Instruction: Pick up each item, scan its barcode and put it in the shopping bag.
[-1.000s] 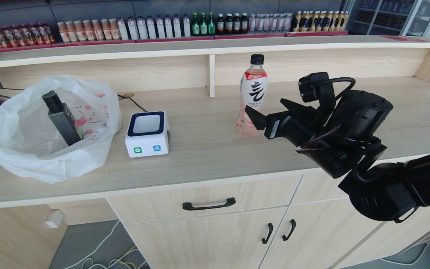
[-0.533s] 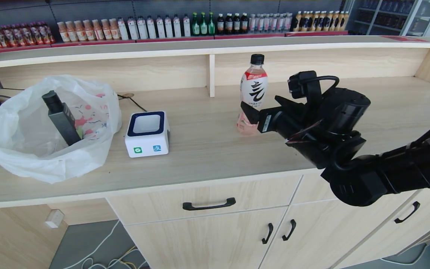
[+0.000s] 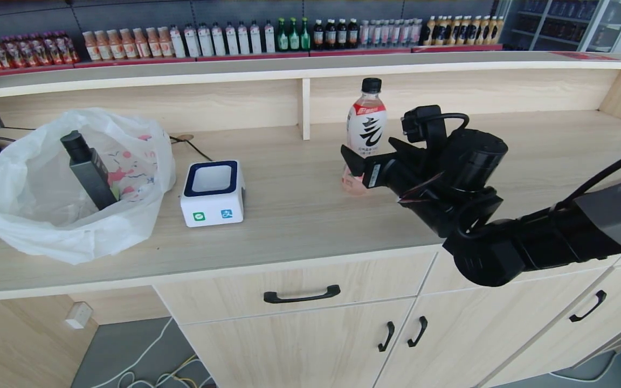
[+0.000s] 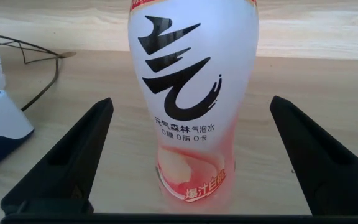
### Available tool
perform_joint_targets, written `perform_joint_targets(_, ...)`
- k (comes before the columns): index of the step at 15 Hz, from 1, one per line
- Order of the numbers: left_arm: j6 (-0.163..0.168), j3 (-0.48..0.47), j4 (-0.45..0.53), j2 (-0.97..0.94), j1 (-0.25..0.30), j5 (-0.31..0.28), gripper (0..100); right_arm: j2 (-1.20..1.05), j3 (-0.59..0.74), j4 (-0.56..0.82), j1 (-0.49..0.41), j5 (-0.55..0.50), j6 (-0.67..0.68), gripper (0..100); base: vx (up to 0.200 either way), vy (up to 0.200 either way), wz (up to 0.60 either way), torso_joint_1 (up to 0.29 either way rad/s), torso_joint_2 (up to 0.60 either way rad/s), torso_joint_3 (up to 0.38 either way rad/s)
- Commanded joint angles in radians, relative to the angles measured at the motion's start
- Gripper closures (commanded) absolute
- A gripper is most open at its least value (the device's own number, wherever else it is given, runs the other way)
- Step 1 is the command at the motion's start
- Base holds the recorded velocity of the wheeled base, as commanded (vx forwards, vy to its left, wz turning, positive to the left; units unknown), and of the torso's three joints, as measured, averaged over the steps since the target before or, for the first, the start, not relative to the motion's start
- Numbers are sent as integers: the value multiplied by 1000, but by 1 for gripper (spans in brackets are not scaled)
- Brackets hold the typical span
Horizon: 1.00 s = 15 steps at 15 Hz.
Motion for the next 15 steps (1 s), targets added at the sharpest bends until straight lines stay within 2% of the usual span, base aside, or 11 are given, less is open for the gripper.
perform_joint_targets(1,0,0,0,0,0,0,0,25,-22,-1,-14,1,-1,0,0,0,0,0,0,0)
perform_joint_targets(15,0,0,0,0,0,0,0,119,-193,79,-16,-7,-2,0,0,0,0,0,0,0)
